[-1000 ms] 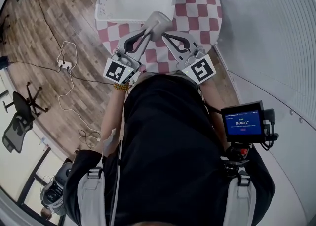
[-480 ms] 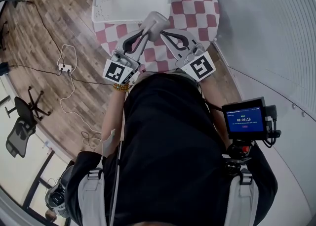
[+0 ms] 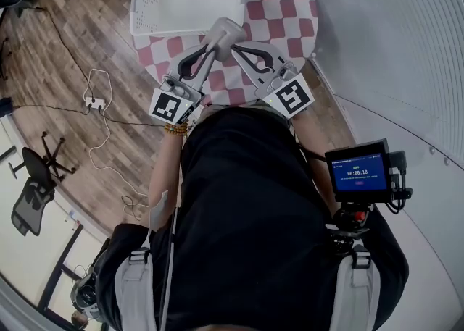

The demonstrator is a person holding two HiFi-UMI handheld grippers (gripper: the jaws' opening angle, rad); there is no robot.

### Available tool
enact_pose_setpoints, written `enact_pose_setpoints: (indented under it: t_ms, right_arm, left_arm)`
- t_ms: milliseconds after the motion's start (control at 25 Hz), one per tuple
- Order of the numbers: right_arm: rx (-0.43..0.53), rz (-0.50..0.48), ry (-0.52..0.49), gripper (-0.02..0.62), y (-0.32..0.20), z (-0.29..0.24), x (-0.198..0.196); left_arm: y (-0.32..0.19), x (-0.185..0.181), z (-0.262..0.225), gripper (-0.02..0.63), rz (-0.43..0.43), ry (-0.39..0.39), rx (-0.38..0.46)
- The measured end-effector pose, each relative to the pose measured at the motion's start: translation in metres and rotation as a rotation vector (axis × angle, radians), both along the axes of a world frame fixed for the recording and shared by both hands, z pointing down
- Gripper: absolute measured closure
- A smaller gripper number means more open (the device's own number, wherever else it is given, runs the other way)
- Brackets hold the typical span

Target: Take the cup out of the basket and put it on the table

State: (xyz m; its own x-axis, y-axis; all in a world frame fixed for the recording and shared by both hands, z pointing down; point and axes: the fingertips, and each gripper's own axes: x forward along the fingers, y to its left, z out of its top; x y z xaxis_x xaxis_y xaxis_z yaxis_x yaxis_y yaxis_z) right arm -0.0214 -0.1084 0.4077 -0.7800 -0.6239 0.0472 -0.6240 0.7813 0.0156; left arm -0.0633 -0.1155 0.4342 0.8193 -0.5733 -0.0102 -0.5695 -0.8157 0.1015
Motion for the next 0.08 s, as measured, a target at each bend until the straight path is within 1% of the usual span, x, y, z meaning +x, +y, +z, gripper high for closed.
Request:
enact_pose_setpoints:
  t_ms: [80]
  right_arm:
    - [-0.002, 0.002, -0.004, 0.588, -0.0006, -0.0010, 0.0008]
  left_arm:
    - [-0.0002, 0.0001, -0.0012, 0.565, -0.005, -0.001, -0.004]
